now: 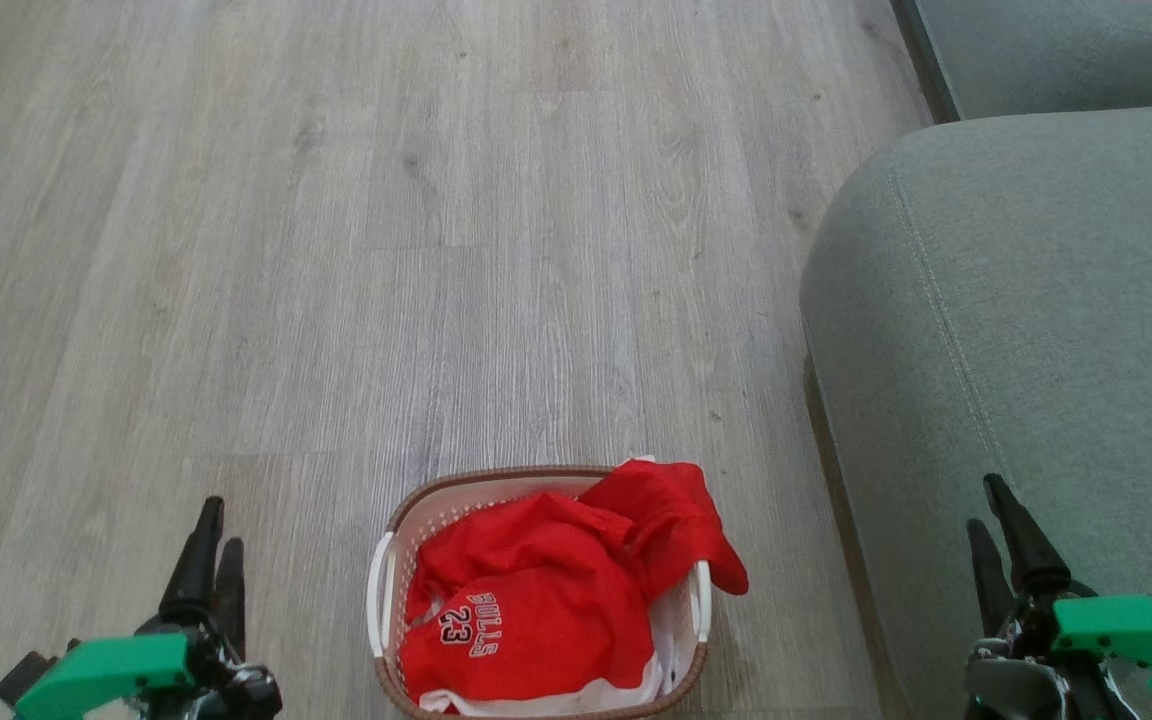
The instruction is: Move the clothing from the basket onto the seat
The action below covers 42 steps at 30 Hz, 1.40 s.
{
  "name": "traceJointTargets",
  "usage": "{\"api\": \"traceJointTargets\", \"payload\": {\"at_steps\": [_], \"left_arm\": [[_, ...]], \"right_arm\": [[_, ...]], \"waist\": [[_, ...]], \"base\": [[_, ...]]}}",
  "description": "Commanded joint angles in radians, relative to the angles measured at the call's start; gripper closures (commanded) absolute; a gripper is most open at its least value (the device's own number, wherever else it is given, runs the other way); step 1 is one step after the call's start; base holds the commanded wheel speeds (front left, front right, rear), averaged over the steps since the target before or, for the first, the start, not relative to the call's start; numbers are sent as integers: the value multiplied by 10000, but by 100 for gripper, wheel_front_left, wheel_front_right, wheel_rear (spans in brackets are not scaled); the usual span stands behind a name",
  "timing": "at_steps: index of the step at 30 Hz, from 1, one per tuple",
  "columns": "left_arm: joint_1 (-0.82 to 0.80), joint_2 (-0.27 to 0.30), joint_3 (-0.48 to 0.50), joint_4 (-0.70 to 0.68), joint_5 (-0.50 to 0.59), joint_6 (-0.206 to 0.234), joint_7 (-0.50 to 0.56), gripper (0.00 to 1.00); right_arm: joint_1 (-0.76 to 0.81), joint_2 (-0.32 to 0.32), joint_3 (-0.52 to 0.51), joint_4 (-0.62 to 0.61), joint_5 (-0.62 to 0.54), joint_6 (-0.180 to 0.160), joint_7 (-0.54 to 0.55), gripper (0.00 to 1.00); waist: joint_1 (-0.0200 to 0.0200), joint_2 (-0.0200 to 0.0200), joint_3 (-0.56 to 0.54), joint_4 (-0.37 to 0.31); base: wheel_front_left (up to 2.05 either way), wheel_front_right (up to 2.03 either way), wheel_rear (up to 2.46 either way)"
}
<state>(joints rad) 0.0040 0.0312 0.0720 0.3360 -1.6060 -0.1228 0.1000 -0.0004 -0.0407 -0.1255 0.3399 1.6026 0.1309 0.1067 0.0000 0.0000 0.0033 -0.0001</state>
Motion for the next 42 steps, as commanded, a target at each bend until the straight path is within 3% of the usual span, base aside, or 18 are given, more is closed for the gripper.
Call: {"api": "traceJointTargets", "payload": {"at_steps": [1,18,31,42], "left_arm": [[-497,81,-38,-358,-4,-5,-83,0],[-563,96,-97,-801,785,-14,-580,0],[-578,107,-340,-1242,2717,239,-931,0],[-590,131,-759,-1516,5127,668,-1252,0]], "right_arm": [[-406,-57,2,-400,-22,0,-41,0],[-432,-351,409,-1079,-621,0,-584,0],[-502,-718,758,-1556,-2204,0,-975,0],[-541,-943,895,-2100,-4260,-1,-1299,0]], "waist": [[0,0,2,0],[0,0,-2,-51],[0,0,10,-107],[0,0,32,-149]], "base": [[0,0,0],[0,0,0],[0,0,0],[0,0,0]]}}
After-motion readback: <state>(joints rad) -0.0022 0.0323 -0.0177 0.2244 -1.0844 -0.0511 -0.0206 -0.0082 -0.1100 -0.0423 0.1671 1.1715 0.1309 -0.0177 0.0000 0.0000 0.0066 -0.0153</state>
